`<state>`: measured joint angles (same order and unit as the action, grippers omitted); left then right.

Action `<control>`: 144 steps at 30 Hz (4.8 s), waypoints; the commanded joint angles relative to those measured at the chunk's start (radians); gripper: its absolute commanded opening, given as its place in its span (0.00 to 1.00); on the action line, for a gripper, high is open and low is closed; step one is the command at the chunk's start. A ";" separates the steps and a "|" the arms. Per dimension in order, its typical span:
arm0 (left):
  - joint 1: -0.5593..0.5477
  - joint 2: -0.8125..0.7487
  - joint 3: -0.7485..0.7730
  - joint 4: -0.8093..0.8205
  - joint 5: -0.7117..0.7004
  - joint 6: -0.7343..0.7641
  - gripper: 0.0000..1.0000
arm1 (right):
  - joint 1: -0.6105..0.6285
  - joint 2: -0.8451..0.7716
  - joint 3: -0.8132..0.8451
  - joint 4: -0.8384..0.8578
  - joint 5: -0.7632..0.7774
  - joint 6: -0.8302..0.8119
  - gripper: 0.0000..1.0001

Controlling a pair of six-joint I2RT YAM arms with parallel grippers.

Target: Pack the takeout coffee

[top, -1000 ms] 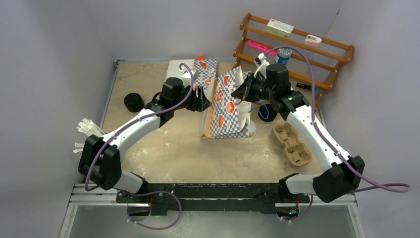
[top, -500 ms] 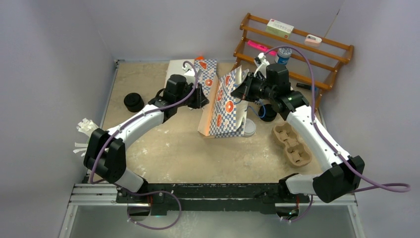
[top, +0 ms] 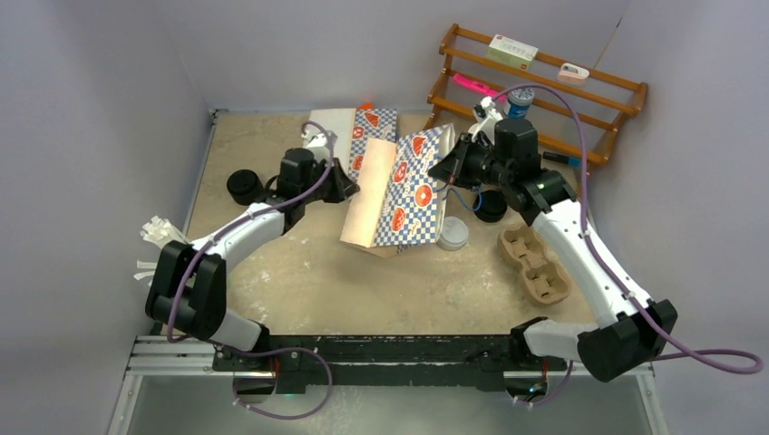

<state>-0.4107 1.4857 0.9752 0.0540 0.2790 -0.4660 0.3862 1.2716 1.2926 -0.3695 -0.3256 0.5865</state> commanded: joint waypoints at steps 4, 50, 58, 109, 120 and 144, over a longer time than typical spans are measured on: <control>0.108 -0.025 -0.210 0.279 0.153 -0.161 0.00 | 0.003 -0.068 0.112 -0.039 0.069 0.006 0.00; 0.064 -0.867 -0.175 -0.529 -0.447 -0.244 0.99 | 0.409 0.294 0.735 -0.348 0.274 -0.261 0.78; 0.064 -0.855 -0.131 -0.411 -0.147 -0.268 1.00 | 0.408 0.311 0.725 -0.433 0.584 -0.325 0.91; 0.058 -0.566 0.098 -0.487 -0.130 -0.040 0.00 | 0.410 0.321 0.781 -0.389 0.321 -0.359 0.93; 0.054 -0.617 0.054 -0.451 -0.098 -0.088 0.00 | 0.424 0.372 0.757 -0.440 0.506 -0.149 0.91; 0.052 -0.652 0.097 -0.532 -0.248 0.010 0.12 | 0.430 0.206 0.429 -0.389 0.623 -0.046 0.00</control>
<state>-0.3561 0.8234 1.0172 -0.4435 0.0780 -0.5114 0.8127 1.4879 1.6913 -0.7513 0.2459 0.5423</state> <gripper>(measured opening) 0.041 0.015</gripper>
